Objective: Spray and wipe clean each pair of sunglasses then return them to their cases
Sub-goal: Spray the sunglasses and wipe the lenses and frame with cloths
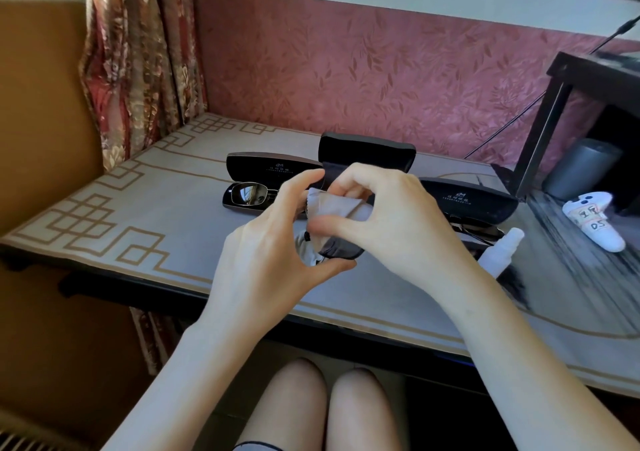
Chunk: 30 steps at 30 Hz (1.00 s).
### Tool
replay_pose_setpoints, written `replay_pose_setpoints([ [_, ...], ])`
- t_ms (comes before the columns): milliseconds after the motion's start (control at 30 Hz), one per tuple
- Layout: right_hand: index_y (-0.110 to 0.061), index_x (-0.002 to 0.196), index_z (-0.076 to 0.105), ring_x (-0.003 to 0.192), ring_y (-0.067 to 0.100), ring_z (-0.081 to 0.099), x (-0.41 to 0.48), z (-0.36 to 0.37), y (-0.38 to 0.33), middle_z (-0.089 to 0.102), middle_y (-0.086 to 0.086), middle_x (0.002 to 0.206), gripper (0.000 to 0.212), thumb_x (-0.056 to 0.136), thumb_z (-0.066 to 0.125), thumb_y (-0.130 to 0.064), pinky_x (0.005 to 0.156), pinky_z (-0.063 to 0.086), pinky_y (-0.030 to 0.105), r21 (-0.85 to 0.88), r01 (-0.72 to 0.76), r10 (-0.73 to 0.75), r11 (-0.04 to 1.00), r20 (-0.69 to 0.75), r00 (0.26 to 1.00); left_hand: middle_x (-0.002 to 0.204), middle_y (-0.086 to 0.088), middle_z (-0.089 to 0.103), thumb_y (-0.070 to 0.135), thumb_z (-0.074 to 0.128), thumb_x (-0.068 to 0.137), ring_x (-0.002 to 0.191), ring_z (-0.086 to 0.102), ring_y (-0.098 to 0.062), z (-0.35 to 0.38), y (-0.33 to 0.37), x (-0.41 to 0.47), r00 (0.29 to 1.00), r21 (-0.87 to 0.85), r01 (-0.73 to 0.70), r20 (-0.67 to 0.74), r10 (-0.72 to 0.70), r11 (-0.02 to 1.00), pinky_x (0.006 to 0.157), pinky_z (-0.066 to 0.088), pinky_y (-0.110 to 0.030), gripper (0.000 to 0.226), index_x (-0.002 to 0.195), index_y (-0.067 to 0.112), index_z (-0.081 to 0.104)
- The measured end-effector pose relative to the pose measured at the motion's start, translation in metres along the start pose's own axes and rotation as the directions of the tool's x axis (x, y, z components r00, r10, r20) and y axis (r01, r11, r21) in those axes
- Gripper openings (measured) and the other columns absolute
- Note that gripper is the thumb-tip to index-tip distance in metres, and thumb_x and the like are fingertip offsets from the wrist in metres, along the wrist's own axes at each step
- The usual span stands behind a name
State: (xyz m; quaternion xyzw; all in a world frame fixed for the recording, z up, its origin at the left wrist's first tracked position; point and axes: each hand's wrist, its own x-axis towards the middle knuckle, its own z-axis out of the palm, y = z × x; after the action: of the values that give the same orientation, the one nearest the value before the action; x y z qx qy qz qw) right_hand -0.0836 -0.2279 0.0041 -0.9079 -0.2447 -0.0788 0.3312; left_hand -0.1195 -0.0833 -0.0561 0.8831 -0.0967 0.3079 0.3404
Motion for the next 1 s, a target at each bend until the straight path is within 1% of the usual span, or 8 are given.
replay_pose_setpoints([
  [133,-0.029,0.081,0.064,0.082,0.015,0.057,0.002,0.004,0.001,0.063,-0.010,0.072,0.032,0.068,0.076,-0.056,0.066,0.038,0.027,-0.036,0.015,-0.016,0.999,-0.045,0.999,0.116,0.015,0.065,0.068,0.056,0.058,0.092,0.068,-0.008,0.002,-0.003,-0.001,0.999,0.074,-0.014,-0.040,0.017,0.997,0.072,0.057,-0.031,0.091,0.138,0.027,0.039],
  [300,-0.026,0.077,0.070,0.082,0.017,0.059,0.003,0.009,0.005,0.066,-0.009,0.070,0.028,0.077,0.072,-0.053,0.069,0.039,0.027,0.027,0.017,-0.013,0.999,-0.138,0.990,0.114,0.017,0.065,0.067,0.058,0.059,0.100,0.060,-0.001,0.006,-0.003,0.000,0.999,0.057,-0.003,-0.039,0.005,0.998,0.077,0.050,-0.019,0.087,0.135,0.027,0.044],
  [400,-0.028,0.077,0.072,0.088,0.019,0.062,0.004,0.007,0.008,0.070,-0.008,0.075,0.024,0.083,0.067,-0.050,0.074,0.046,0.032,0.055,0.008,-0.001,0.998,-0.140,0.990,0.114,0.026,0.055,0.065,0.060,0.059,0.106,0.057,0.001,0.008,-0.004,0.000,1.000,0.009,-0.005,-0.021,0.005,1.000,0.082,0.048,-0.017,0.087,0.135,0.027,0.044],
  [500,-0.027,0.078,0.070,0.086,0.015,0.062,0.003,0.005,0.009,0.070,-0.006,0.076,0.023,0.083,0.067,-0.050,0.073,0.049,0.033,0.074,0.013,-0.006,0.997,-0.095,0.995,0.113,0.025,0.058,0.066,0.060,0.059,0.103,0.059,0.000,0.008,-0.004,-0.001,1.000,0.014,-0.013,-0.017,0.013,1.000,0.080,0.049,-0.018,0.088,0.136,0.026,0.043],
  [600,-0.028,0.082,0.066,0.086,0.015,0.058,-0.001,0.010,0.008,0.065,-0.009,0.075,0.028,0.074,0.073,-0.055,0.068,0.040,0.027,0.005,0.023,-0.022,1.000,-0.083,0.996,0.116,0.016,0.064,0.067,0.062,0.057,0.097,0.064,-0.003,0.007,-0.003,-0.002,0.999,0.041,0.002,-0.036,0.000,0.999,0.076,0.052,-0.024,0.090,0.136,0.028,0.042],
  [800,-0.027,0.076,0.072,0.090,0.018,0.061,0.004,0.011,0.011,0.070,-0.005,0.076,0.021,0.084,0.069,-0.046,0.079,0.048,0.035,0.057,0.039,-0.030,0.998,-0.160,0.987,0.122,0.025,0.054,0.043,0.084,0.060,0.112,0.056,0.002,0.006,-0.004,-0.003,1.000,-0.049,0.009,0.021,-0.008,0.999,0.089,0.049,-0.021,0.102,0.145,0.028,0.028],
  [933,-0.024,0.069,0.072,0.073,0.014,0.067,0.007,0.002,0.019,0.072,-0.008,0.070,0.022,0.088,0.067,-0.034,0.074,0.052,0.039,0.110,0.089,-0.048,0.990,-0.328,0.944,0.126,0.021,0.056,0.050,0.082,0.062,0.113,0.056,0.002,0.004,-0.006,-0.003,1.000,-0.063,0.018,0.011,-0.017,0.998,0.094,0.045,-0.014,0.093,0.142,0.031,0.039],
  [1000,-0.024,0.069,0.071,0.069,0.000,0.065,0.007,-0.012,0.029,0.071,-0.017,0.069,0.021,0.089,0.067,-0.029,0.070,0.050,0.025,0.177,0.077,0.005,0.981,-0.423,0.906,0.126,0.018,0.058,0.045,0.083,0.062,0.112,0.054,0.008,0.000,-0.010,-0.003,1.000,-0.089,0.028,-0.003,-0.028,0.996,0.096,0.040,-0.005,0.085,0.137,0.027,0.048],
])
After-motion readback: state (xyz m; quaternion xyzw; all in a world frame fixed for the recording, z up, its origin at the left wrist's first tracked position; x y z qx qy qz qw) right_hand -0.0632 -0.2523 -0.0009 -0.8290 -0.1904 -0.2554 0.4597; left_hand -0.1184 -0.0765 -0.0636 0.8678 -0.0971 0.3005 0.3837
